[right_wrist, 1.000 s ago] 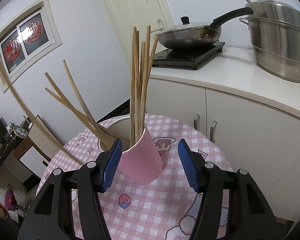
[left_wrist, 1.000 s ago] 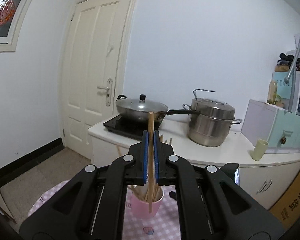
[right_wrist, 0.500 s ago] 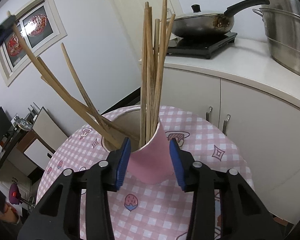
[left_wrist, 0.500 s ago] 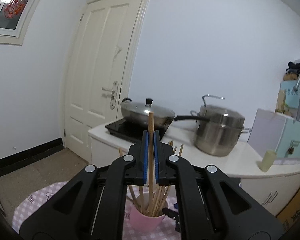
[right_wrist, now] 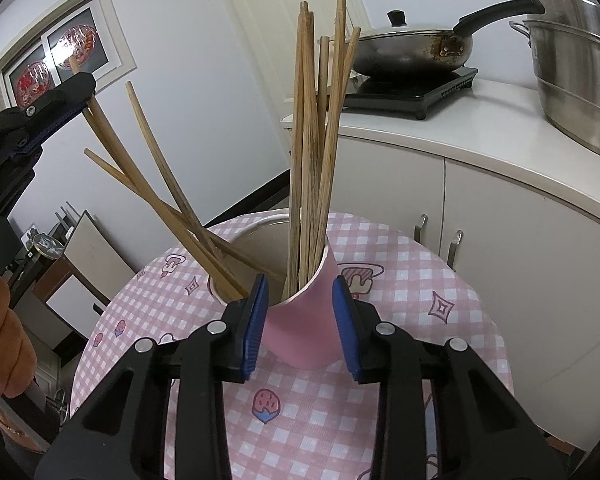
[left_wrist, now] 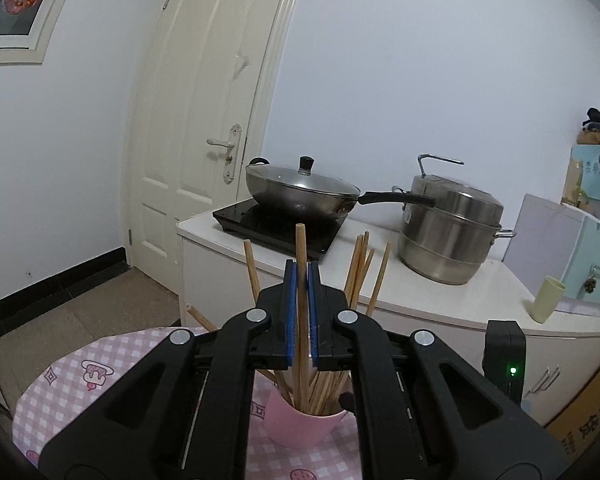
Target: Organize utensils
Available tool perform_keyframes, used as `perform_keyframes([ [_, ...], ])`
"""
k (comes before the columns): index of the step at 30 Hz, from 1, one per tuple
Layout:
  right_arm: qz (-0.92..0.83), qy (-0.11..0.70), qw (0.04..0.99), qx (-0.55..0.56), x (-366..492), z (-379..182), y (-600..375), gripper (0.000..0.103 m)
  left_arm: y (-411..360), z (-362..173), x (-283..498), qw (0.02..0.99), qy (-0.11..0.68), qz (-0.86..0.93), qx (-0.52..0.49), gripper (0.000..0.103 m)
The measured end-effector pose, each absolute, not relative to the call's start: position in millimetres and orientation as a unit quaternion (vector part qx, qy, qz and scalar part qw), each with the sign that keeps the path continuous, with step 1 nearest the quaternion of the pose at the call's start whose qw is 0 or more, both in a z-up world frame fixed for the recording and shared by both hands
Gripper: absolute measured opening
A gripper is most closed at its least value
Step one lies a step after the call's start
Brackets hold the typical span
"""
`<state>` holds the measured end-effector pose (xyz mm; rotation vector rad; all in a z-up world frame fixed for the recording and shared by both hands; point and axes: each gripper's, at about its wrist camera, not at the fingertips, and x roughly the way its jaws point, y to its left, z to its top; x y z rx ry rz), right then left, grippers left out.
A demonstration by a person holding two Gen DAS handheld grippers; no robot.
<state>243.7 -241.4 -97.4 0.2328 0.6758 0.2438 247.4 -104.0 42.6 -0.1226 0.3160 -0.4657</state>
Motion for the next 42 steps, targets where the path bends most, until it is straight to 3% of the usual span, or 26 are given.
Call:
perform_keyframes([
  [5,0.115,0.329,0.93,0.115,243,-98,-240,0.031,-102,43,249,0.959,0.159,-0.229,-0.054,0.008],
  [6,0.115,0.329,0.93,0.115,243,-98,-240,0.031,-100,44,249,0.958,0.162,-0.231,-0.054,0.019],
  [7,0.114,0.328,0.931,0.115,242,-97,-240,0.031,-99,44,250,0.957,0.167,-0.233,-0.057,0.045],
  [8,0.113,0.328,0.931,0.115,242,-97,-240,0.031,-97,44,249,0.957,0.166,-0.231,-0.062,0.059],
  [9,0.112,0.328,0.931,0.115,242,-97,-240,0.031,-95,45,246,0.957,0.158,-0.233,-0.066,0.061],
  [27,0.091,0.244,0.962,0.079,178,-54,-226,0.043,-43,36,192,0.971,0.156,-0.176,-0.044,0.062],
  [42,0.086,0.181,0.978,0.059,104,-40,-198,0.053,-14,18,119,0.98,0.15,-0.132,-0.004,0.074],
])
